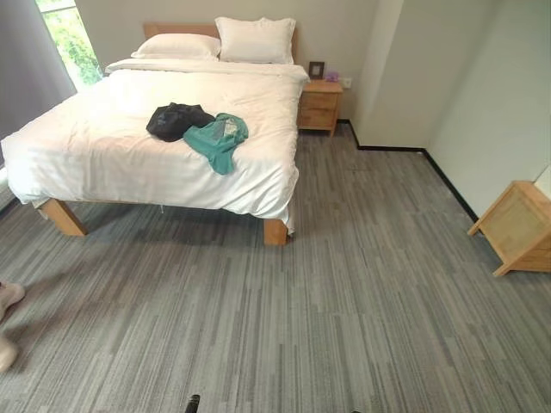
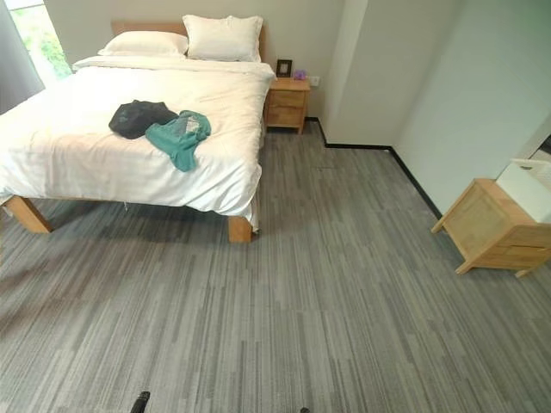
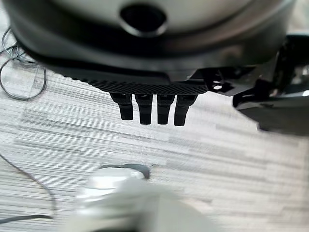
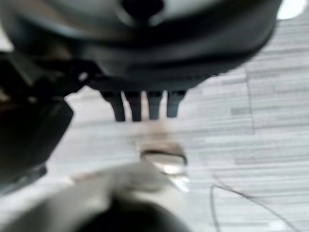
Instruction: Pick up bed clothes into laundry basket.
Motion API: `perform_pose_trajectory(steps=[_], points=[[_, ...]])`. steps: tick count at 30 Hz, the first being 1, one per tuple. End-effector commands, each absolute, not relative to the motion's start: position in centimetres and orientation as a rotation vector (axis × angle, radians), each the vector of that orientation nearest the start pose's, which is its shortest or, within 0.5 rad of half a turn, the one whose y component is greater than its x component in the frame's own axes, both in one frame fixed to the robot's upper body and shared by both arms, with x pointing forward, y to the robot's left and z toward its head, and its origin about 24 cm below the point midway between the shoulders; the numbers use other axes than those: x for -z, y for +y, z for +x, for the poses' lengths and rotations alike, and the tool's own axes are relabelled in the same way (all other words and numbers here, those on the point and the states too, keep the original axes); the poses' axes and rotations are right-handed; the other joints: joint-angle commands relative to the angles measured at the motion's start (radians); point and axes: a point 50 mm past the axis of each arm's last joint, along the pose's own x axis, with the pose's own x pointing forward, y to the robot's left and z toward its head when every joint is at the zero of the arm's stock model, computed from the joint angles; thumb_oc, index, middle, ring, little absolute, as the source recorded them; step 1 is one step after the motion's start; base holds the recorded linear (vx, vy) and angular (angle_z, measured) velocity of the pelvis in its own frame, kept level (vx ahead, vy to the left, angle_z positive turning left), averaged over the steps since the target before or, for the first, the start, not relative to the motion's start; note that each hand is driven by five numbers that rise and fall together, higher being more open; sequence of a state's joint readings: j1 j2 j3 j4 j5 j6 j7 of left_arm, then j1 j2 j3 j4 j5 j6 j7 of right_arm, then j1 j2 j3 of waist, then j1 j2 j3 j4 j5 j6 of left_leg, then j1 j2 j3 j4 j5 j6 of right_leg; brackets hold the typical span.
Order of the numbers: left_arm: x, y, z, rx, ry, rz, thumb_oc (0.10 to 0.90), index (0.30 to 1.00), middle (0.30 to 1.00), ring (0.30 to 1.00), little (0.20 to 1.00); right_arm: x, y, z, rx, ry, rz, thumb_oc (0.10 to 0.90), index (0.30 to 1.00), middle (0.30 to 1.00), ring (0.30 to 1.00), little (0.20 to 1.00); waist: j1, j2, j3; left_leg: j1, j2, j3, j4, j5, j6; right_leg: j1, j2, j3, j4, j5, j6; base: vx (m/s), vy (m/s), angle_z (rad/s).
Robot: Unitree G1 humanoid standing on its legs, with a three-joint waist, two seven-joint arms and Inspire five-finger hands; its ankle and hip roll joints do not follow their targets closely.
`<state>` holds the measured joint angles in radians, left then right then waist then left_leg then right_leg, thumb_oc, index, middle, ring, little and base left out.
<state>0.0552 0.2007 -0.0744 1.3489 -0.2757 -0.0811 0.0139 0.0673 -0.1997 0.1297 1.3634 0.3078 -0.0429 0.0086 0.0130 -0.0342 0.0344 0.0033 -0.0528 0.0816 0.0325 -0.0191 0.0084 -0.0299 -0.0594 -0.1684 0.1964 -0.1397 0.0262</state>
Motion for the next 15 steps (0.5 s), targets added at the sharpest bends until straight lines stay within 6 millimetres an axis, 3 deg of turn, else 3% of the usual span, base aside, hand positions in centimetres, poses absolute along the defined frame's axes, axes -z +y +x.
perform_pose_trajectory(steps=[1, 3, 4, 6, 7, 8, 9, 10, 12, 13, 15], points=[[16.0, 23.3, 10.3, -0.237, 1.135, 0.070, 0.800, 0.900, 0.900, 0.900, 0.900, 16.4, -24.2, 7.3, 0.284, 1.239, -0.010, 0.800, 0.900, 0.900, 0.900, 0.900, -0.011, -0.029, 0.022, 0.121, 0.081, -0.080, -0.097, -0.033, -0.032, 0.197, -0.079, 0.014, -0.227, 0.062, 0.098, 0.01, 0.009, 0.06], [15.9, 23.4, 10.5, -0.227, 1.130, 0.092, 0.800, 0.900, 0.900, 0.900, 0.900, 16.3, -24.3, 7.9, 0.304, 1.212, 0.018, 0.800, 0.900, 0.900, 0.900, 0.900, -0.012, -0.030, 0.020, 0.124, 0.082, -0.078, -0.099, -0.034, -0.032, 0.198, -0.080, 0.016, -0.228, 0.062, 0.099, 0.01, 0.007, 0.03], [15.1, 24.1, 12.3, -0.253, 1.042, 0.092, 0.800, 0.900, 0.900, 0.900, 0.900, 15.3, -24.8, 10.8, 0.379, 1.044, 0.130, 0.800, 0.900, 0.900, 0.900, 0.900, -0.018, -0.030, 0.022, 0.127, 0.082, -0.071, -0.101, -0.035, -0.033, 0.192, -0.080, 0.026, -0.227, 0.064, 0.101, 0.00, 0.000, 0.00], [13.6, 24.9, 15.1, -0.315, 0.903, 0.032, 0.800, 0.900, 0.900, 0.900, 0.900, 13.7, -25.6, 13.8, 0.433, 0.870, 0.199, 0.800, 0.900, 0.900, 0.900, 0.900, -0.021, -0.028, 0.028, 0.126, 0.081, -0.067, -0.100, -0.033, -0.034, 0.185, -0.080, 0.031, -0.221, 0.065, 0.103, -0.02, 0.023, -0.08], [13.0, 25.4, 16.0, -0.341, 0.859, 0.006, 0.800, 0.900, 0.900, 0.900, 0.900, 12.6, -26.2, 15.1, 0.441, 0.789, 0.202, 0.800, 0.900, 0.900, 0.900, 0.900, -0.023, -0.027, 0.029, 0.125, 0.081, -0.064, -0.101, -0.032, -0.034, 0.183, -0.081, 0.032, -0.219, 0.065, 0.104, -0.02, 0.016, -0.10], [13.0, 25.4, 15.9, -0.341, 0.860, 0.006, 0.800, 0.900, 0.900, 0.900, 0.900, 12.6, -26.2, 15.1, 0.442, 0.790, 0.202, 0.800, 0.900, 0.900, 0.900, 0.900, -0.022, -0.027, 0.030, 0.126, 0.081, -0.064, -0.100, -0.033, -0.034, 0.183, -0.081, 0.032, -0.219, 0.065, 0.104, -0.03, 0.025, -0.12], [10.2, 25.6, 19.9, -0.302, 0.674, 0.020, 0.800, 0.900, 0.900, 0.900, 0.900, 10.2, -27.0, 18.0, 0.410, 0.641, 0.162, 0.800, 0.900, 0.900, 0.900, 0.900, -0.026, -0.025, 0.033, 0.124, 0.080, -0.062, -0.102, -0.031, -0.034, 0.179, -0.081, 0.034, -0.217, 0.069, 0.107, -0.03, 0.022, -0.10], [9.0, 25.8, 21.1, -0.281, 0.601, 0.032, 0.800, 0.900, 0.900, 0.900, 0.900, 8.8, -27.2, 19.3, 0.382, 0.575, 0.135, 0.800, 0.900, 0.900, 0.900, 0.900, -0.026, -0.024, 0.035, 0.124, 0.080, -0.060, -0.102, -0.030, -0.034, 0.179, -0.082, 0.033, -0.217, 0.070, 0.108, -0.04, 0.025, -0.07], [4.1, 26.3, 24.3, -0.210, 0.367, 0.085, 0.800, 0.900, 0.900, 0.900, 0.900, 5.2, -28.3, 21.7, 0.333, 0.413, 0.068, 0.800, 0.900, 0.900, 0.900, 0.900, -0.024, -0.024, 0.038, 0.113, 0.079, -0.061, -0.099, -0.022, -0.034, 0.171, -0.083, 0.030, -0.217, 0.080, 0.110, -0.02, 0.007, 0.00], [4.2, 26.3, 24.3, -0.211, 0.369, 0.086, 0.800, 0.900, 0.900, 0.900, 0.900, 5.3, -28.3, 21.6, 0.333, 0.415, 0.068, 0.800, 0.900, 0.900, 0.900, 0.900, -0.024, -0.024, 0.038, 0.120, 0.079, -0.062, -0.101, -0.028, -0.034, 0.177, -0.083, 0.029, -0.218, 0.074, 0.110, 0.00, 0.000, 0.00], [0.2, 26.9, 25.8, -0.161, 0.213, 0.212, 0.800, 0.900, 0.900, 0.900, 0.900, 1.6, -28.5, 23.4, 0.272, 0.270, -0.037, 0.800, 0.900, 0.900, 0.900, 0.900, -0.020, -0.026, 0.045, 0.115, 0.078, -0.065, -0.102, -0.025, -0.034, 0.176, -0.084, 0.025, -0.225, 0.078, 0.111, 0.00, 0.000, 0.00]])
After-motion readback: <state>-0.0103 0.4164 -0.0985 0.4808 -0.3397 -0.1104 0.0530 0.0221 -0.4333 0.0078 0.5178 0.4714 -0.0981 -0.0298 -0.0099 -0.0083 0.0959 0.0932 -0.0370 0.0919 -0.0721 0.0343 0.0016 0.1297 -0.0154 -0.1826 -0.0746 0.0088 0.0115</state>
